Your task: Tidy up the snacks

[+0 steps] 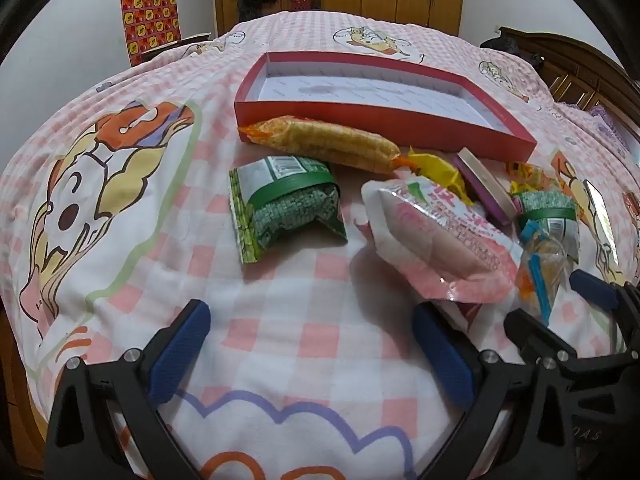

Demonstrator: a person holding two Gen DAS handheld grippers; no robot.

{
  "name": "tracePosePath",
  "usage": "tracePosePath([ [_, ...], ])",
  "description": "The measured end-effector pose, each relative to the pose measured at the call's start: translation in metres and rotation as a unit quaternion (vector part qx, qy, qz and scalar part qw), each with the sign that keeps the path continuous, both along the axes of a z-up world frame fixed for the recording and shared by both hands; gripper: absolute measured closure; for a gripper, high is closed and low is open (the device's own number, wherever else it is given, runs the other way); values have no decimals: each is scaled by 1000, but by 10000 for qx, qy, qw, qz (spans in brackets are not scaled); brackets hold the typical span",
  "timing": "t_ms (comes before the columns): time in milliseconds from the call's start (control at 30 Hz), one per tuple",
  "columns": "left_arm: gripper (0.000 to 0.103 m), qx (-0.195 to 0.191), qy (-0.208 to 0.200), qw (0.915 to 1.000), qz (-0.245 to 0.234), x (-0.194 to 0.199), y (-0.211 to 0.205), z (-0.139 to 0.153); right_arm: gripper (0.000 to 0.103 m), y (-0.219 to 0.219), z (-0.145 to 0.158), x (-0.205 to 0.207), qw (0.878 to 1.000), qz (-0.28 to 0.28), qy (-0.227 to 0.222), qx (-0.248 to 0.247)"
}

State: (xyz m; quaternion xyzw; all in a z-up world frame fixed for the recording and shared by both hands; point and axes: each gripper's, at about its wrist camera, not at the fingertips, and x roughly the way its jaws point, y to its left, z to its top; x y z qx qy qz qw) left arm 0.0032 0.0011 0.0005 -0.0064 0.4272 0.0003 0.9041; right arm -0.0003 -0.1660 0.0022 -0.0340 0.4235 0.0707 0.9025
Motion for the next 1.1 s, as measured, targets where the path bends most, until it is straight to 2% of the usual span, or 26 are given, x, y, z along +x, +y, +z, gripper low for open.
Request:
tracePosePath([
  [1100, 0, 49, -51, 10000, 1, -2, -1, 0, 0, 1, 0, 0, 10000, 0, 4, 11],
])
